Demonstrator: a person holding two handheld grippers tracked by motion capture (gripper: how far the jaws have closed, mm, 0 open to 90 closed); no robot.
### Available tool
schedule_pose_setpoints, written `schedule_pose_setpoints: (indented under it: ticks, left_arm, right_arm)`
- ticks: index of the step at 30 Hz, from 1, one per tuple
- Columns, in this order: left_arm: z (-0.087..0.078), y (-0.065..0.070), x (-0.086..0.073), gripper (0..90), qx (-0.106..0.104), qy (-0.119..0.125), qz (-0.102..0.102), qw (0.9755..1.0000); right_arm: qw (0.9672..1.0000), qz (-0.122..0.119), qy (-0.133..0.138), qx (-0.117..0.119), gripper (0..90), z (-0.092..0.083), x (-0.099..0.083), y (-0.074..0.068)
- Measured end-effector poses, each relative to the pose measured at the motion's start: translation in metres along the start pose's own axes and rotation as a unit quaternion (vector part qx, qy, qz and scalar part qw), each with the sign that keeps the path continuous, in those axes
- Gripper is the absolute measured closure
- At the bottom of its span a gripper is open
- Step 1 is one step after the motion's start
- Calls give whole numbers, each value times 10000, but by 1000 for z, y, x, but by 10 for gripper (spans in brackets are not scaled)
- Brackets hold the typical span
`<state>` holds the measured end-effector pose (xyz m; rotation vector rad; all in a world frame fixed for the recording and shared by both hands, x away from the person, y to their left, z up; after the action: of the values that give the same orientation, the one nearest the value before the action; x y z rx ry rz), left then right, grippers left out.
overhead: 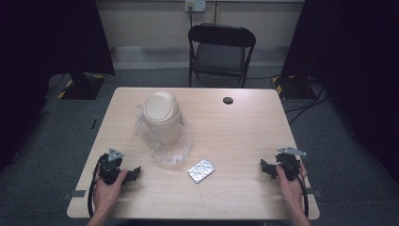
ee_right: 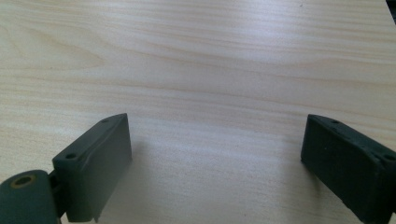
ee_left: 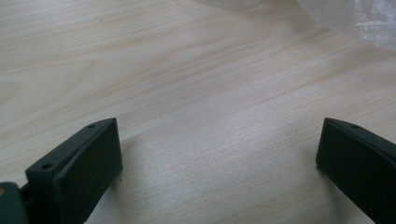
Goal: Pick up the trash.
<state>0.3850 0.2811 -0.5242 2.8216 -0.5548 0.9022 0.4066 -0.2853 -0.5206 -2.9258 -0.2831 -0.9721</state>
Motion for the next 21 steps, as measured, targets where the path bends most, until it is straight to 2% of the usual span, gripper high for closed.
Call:
schedule_pose_setpoints:
  ticks: [9, 10, 12, 13, 14, 15, 17, 18, 19, 21]
  left_arm:
    - [0, 1, 1, 14, 33, 27, -118, 9999]
    - [-2, -1, 1, 31, -56, 113, -212, 9997]
    - [-5, 0, 2, 180, -92, 217, -194, 9995]
    - [-5, 0, 2, 225, -92, 217, -194, 9995]
    - [-7, 1, 2, 187, -209, 220, -192, 9994]
    - [-7, 1, 2, 145, -209, 220, -192, 9994]
    - [-9, 2, 1, 184, -279, 217, -202, 9992]
    - [-11, 3, 2, 171, -400, 290, -279, 9984]
    - [-11, 3, 2, 165, -400, 290, -279, 9984]
    - [-16, 7, 7, 179, -553, 358, -251, 9975]
  right_arm:
    - [9999, -91, 2, 53, 77, 0, 0, 1]
    - [9999, -92, 2, 54, 77, 0, 0, 1]
    - [9999, -92, 2, 53, 77, 0, 1, 1]
    - [9999, -93, 2, 51, 78, 0, 0, 1]
    - [9999, -92, 2, 51, 78, 0, 0, 1]
    - [9999, -92, 2, 51, 78, 0, 0, 1]
    - [9999, -95, 6, 50, 80, 0, 0, 1]
    - [9999, -91, 13, 46, 84, 0, 0, 1]
    - [9999, -91, 8, 49, 84, 0, 0, 0]
    - [9999, -89, 12, 51, 84, 0, 0, 0]
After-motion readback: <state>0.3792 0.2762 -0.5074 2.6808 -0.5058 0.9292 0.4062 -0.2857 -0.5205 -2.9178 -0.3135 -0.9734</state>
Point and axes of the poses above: each handheld gripper's, and its own axes: z roughly forward along the jaws, x roughly out of its top, y roughly to its right, the point moved 3 cm from there along z, roughly forward along the jaws, and after that the axes turned 10 degrees about -y, right-handed, at the moved point
